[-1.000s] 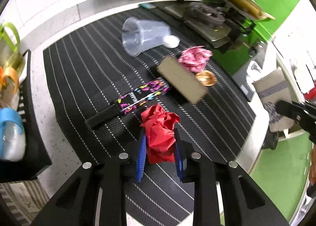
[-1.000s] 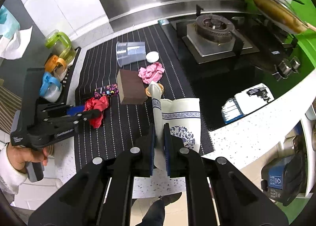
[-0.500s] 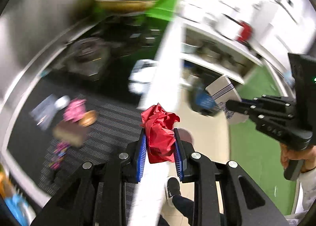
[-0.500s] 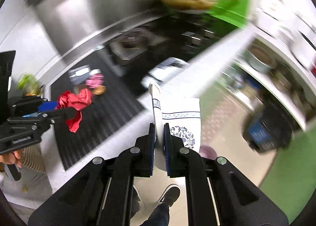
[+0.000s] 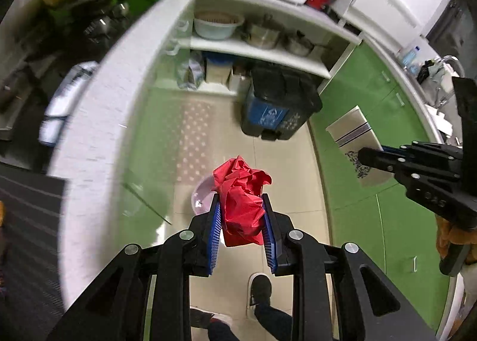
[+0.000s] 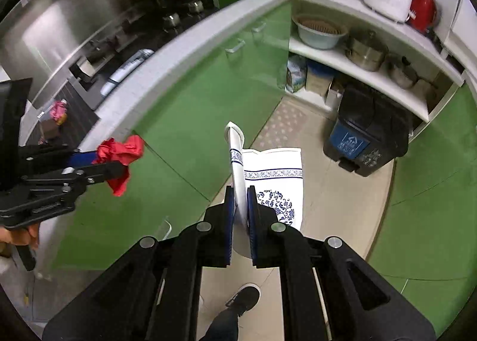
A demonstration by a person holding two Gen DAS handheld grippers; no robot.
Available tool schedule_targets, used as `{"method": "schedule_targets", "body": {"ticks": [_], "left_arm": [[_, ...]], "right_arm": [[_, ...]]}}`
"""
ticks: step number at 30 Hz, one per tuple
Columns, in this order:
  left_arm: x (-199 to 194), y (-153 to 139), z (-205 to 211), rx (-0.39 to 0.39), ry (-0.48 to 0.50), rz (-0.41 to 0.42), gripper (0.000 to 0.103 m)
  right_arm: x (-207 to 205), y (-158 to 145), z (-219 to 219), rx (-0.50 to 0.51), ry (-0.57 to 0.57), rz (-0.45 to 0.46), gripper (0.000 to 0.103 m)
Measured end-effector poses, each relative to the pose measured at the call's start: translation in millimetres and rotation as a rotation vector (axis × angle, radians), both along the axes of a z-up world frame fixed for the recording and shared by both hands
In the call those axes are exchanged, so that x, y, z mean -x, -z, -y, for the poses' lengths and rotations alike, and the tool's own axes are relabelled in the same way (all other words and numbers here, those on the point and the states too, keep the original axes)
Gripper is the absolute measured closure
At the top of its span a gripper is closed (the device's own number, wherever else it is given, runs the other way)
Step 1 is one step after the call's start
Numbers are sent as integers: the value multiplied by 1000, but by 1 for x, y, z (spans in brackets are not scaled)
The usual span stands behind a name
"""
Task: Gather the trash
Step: 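Carry both items to the pink wastebasket and open both grippers over it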
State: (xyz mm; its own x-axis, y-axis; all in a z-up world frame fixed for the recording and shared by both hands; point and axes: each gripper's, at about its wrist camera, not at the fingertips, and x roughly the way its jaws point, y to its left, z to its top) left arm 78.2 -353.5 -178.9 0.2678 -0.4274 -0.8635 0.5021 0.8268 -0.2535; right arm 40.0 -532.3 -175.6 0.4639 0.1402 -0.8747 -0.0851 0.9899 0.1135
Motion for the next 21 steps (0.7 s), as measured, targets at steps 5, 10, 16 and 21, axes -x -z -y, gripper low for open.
{"method": "schedule_targets", "body": {"ticks": [5, 10, 16, 21], "left_arm": [[-22, 61, 26, -11, -13, -52, 78], [-49, 136, 48, -19, 18, -103, 78], [-74, 214, 67, -42, 53, -155, 78], [-89, 247, 74, -47, 56, -167, 53]], "right_arm": [[-24, 49, 18, -6, -15, -30, 94], [-44, 105, 29, -7, -1, -42, 94], [-57, 162, 39, -16, 26, -58, 95], [-66, 198, 44, -40, 43, -76, 94]]}}
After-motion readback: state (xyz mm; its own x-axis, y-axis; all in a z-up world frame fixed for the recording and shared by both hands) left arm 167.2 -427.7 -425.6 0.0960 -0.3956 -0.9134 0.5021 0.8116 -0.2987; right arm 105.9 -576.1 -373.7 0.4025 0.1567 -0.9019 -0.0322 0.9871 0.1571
